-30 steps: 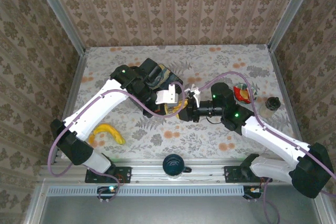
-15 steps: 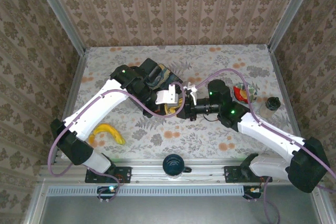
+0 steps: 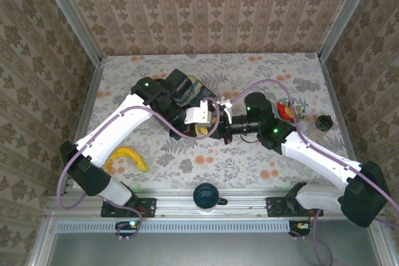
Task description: Unlock a padlock with a key
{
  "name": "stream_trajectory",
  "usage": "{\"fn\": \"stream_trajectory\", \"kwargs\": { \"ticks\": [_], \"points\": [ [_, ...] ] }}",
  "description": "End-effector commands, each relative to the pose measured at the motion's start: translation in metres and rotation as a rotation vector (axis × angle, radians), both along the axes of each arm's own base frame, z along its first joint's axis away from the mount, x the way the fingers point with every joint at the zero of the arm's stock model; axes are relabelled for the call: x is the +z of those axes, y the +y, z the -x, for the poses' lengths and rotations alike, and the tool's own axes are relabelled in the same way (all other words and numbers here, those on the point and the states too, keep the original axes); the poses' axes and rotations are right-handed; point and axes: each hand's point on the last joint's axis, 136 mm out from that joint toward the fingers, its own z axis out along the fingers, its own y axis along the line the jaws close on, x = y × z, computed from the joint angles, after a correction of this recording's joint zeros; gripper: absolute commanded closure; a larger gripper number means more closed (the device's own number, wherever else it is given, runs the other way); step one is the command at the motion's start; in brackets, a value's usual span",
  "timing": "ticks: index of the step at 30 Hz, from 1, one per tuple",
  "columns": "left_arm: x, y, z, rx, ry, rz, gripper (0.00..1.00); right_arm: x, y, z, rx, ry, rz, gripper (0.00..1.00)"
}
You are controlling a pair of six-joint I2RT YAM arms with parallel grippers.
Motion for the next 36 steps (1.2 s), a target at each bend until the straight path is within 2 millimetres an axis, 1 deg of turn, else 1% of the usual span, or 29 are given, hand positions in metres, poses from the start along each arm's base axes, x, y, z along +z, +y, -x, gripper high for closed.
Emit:
{"fn": "stream_trajectory", "kwargs": {
  "ticks": [1,3,14,19,21,22,24,26,30,32,34,35,36],
  "points": [
    [0.008,0.000,0.006,-0.028,-0.001,0.032,1.00,-0.005,0.002,0.005,0.032,0.033,0.029,0.90],
    [0.007,0.000,0.005,-0.025,-0.003,0.032,1.00,-0.007,0.003,0.005,0.034,0.040,0.041,0.86],
    [0.010,0.000,0.002,-0.013,-0.020,0.046,1.00,-0.014,0.003,0.008,0.051,0.059,0.076,0.86],
    [0.010,0.000,0.000,-0.006,-0.025,0.049,1.00,-0.016,0.002,0.011,0.065,0.064,0.093,0.84],
    [0.011,0.000,-0.002,0.000,-0.032,0.052,1.00,-0.017,0.002,0.012,0.073,0.072,0.098,0.85],
    [0.011,0.000,-0.002,0.000,-0.037,0.055,1.00,-0.018,0.002,0.013,0.079,0.075,0.098,0.87],
    [0.012,0.001,-0.003,0.006,-0.043,0.059,1.00,-0.019,0.002,0.014,0.084,0.078,0.099,0.91],
    [0.013,0.001,-0.004,0.010,-0.048,0.064,1.00,-0.019,0.002,0.016,0.093,0.082,0.098,0.99],
    [0.013,0.002,-0.006,0.023,-0.050,0.068,1.00,-0.017,0.002,0.017,0.100,0.082,0.092,1.00],
    [0.013,0.002,-0.008,0.035,-0.053,0.074,1.00,-0.013,0.001,0.018,0.103,0.072,0.077,1.00],
    [0.014,0.003,-0.010,0.051,-0.061,0.085,1.00,-0.011,-0.002,0.015,0.079,0.069,0.064,1.00],
    [0.015,0.003,-0.010,0.056,-0.066,0.098,0.98,-0.010,-0.005,0.010,0.054,0.070,0.056,1.00],
    [0.017,0.003,-0.011,0.064,-0.073,0.111,0.90,-0.011,-0.008,0.005,0.030,0.077,0.052,1.00]
  ]
}}
